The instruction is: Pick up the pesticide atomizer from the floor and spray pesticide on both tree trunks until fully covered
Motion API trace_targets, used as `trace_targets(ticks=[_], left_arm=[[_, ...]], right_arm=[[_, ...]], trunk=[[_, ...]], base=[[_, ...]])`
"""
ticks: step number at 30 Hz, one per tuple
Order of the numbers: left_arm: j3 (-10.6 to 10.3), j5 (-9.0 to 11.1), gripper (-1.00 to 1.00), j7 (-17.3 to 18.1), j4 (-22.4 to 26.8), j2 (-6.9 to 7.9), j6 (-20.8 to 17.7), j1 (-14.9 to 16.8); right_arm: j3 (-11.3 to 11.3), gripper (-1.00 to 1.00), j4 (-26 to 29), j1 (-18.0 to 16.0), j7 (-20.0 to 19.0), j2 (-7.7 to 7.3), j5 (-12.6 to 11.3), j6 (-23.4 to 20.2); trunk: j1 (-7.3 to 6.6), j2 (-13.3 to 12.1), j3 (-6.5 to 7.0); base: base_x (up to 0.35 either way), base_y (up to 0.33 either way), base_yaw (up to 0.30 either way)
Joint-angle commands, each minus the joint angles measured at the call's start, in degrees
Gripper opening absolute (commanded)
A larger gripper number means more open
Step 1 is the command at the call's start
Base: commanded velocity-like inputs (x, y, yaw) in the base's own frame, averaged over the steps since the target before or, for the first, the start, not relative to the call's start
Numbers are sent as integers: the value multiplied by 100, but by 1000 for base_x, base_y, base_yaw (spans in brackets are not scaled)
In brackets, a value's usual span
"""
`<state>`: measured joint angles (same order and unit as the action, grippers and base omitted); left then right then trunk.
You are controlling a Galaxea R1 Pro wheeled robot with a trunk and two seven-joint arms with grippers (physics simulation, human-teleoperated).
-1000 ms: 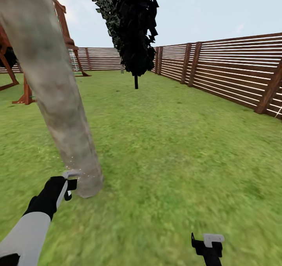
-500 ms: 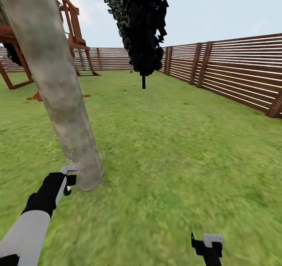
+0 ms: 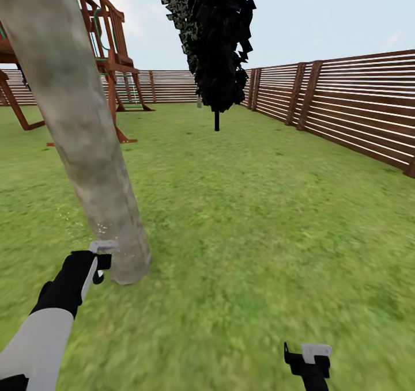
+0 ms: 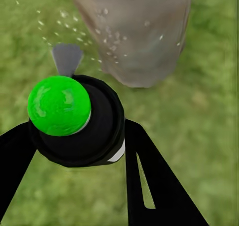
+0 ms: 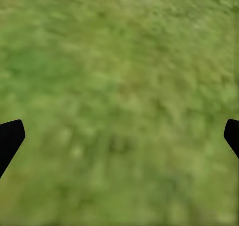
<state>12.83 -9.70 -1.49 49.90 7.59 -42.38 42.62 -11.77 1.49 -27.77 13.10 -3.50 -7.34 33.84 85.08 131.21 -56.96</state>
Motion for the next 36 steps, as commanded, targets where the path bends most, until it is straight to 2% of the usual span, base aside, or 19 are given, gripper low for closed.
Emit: trace_targets(ticks=[1,2,3,5,6,7,12,17,21,29,33,36], left_arm=[[0,2,-100,9,177,3,-290,-5],[-32,1,-100,21,322,5,-481,-25],[-177,-3,-100,22,404,6,-550,-42],[-606,-17,-100,8,477,18,-604,-62],[-733,-17,-100,2,492,22,-622,-67],[-767,-16,-100,-6,489,23,-623,-68],[-765,-15,-100,-24,396,77,-623,-85],[-514,-15,-100,-238,259,101,-618,-223],[-528,-17,-100,-272,54,19,-605,-227],[-510,-15,-100,-280,42,23,-605,-227],[-495,-12,-100,-290,-225,52,-571,-227],[-423,4,-100,-283,-653,105,-473,-227]], right_arm=[[0,100,0,0,0,-1,-3,0],[0,100,3,0,0,-1,-4,0],[0,100,4,0,0,-1,-4,0],[0,100,4,0,0,2,-5,0],[0,100,1,0,-1,6,-5,0],[0,100,5,0,-4,7,-5,0],[0,100,8,0,-4,7,-5,0],[0,100,6,0,-9,7,-5,0],[0,100,0,0,-6,-7,-2,0],[0,100,2,0,-5,-18,-4,0],[0,100,6,0,-6,-12,-5,0],[0,100,6,0,-7,-11,-5,0]], trunk=[[0,0,0],[0,0,0],[0,0,0],[0,0,0],[0,0,0],[0,0,0],[0,0,0],[0,0,0],[0,0,0],[0,0,0],[0,0,0],[0,0,0]], base=[[0,0,0],[65,-97,0],[111,-164,0],[158,-207,0],[186,-227,0],[200,-225,0],[230,-196,193],[236,-186,273],[207,-204,69],[36,-266,1],[0,-270,191],[0,-270,272]])
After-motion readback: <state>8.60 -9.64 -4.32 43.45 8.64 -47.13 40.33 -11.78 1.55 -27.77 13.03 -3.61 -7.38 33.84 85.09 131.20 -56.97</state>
